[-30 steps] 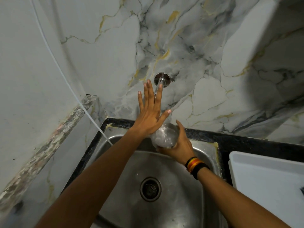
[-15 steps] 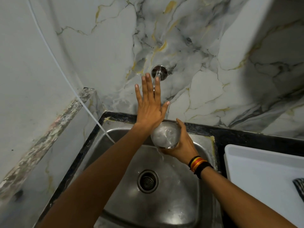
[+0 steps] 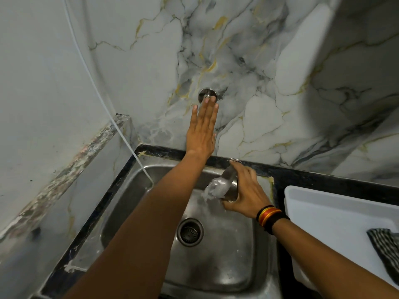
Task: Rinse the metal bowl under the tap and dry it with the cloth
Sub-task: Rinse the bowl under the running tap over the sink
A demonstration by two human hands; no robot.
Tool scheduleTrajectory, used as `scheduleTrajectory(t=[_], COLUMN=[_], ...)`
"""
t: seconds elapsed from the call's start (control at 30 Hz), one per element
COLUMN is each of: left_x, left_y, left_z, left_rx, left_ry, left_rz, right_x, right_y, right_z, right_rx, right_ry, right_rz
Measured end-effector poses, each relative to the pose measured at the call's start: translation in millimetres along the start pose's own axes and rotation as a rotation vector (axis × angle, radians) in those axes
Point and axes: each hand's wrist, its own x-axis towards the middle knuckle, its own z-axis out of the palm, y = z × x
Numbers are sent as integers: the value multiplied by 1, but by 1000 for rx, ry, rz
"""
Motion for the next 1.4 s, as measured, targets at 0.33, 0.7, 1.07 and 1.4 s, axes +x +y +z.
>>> scheduleTrajectory(t=[0.33, 0.7, 1.07, 1.4], left_x=[1, -1, -1, 1], left_y=[-12, -19, -25, -28], left_z=[-11, -5, -3, -2], left_rx=[-79, -160, -219, -242], left_ry=[-86, -77, -82, -94], left_rz=[79, 152, 211, 217], right_x=[12, 14, 20, -9], right_y=[-26, -33, -38, -31], right_z=[-20, 13, 20, 58], right_rx=[-753, -802, -565, -419], right_ry=[-268, -498, -505, -616], right_rz=[-387, -314, -248, -216])
